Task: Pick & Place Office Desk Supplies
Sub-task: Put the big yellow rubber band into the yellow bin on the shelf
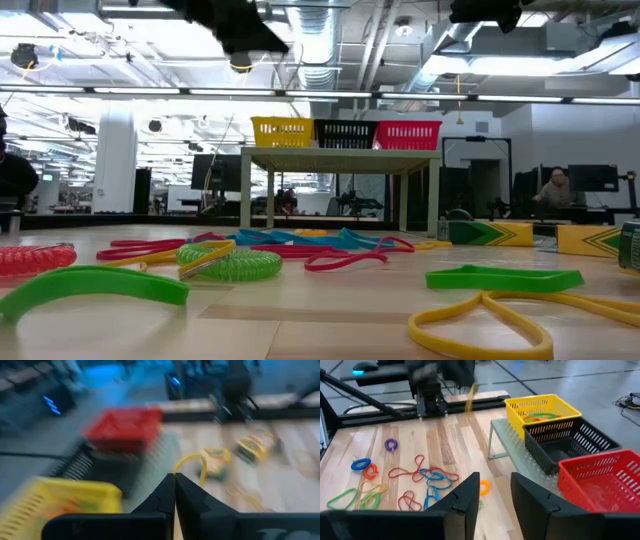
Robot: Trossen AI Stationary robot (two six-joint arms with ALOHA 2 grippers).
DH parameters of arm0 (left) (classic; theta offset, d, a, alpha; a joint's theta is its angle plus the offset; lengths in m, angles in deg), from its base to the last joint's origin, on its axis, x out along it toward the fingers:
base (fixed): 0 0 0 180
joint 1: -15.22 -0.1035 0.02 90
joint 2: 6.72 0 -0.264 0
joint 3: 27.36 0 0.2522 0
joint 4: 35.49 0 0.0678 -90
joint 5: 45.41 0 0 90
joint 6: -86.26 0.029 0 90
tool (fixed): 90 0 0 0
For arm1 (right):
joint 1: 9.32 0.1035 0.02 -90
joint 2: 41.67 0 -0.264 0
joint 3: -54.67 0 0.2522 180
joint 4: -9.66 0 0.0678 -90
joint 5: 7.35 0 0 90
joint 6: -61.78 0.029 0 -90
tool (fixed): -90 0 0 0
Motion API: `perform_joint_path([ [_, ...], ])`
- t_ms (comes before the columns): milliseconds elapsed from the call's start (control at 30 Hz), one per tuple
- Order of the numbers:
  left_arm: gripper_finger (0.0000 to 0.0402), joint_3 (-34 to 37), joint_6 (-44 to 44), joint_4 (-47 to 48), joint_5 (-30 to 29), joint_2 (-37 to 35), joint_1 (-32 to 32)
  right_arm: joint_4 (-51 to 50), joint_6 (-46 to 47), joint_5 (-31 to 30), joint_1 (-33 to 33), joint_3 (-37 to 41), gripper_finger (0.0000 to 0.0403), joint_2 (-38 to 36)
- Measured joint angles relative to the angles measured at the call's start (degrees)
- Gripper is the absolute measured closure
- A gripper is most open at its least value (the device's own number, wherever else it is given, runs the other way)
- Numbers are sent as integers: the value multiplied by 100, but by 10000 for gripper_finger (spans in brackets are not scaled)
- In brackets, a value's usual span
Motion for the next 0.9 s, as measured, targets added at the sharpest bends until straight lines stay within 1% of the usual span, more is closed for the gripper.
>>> perform_joint_path([
  [133,401,-494,259,-36,-52,37,-508,-20,2,0,7,0,295,2],
  [233,401,-721,304,-33,-43,95,-985,-54,3,0,19,0,295,2],
  [400,401,-835,428,-131,267,242,-1752,-138,2,2,42,0,295,0],
  [500,401,-838,429,-135,374,403,-2021,-139,4,0,41,0,295,2],
  [633,398,-836,430,-183,413,707,-2124,-157,4,1,44,0,295,1],
  [700,388,-836,509,-182,352,809,-2122,-169,4,2,43,0,295,1],
  [767,370,-836,646,-177,350,888,-2120,-175,6,2,42,0,295,2],
  [900,310,-836,685,-8,345,961,-2120,-224,38,2,44,0,295,0],
])
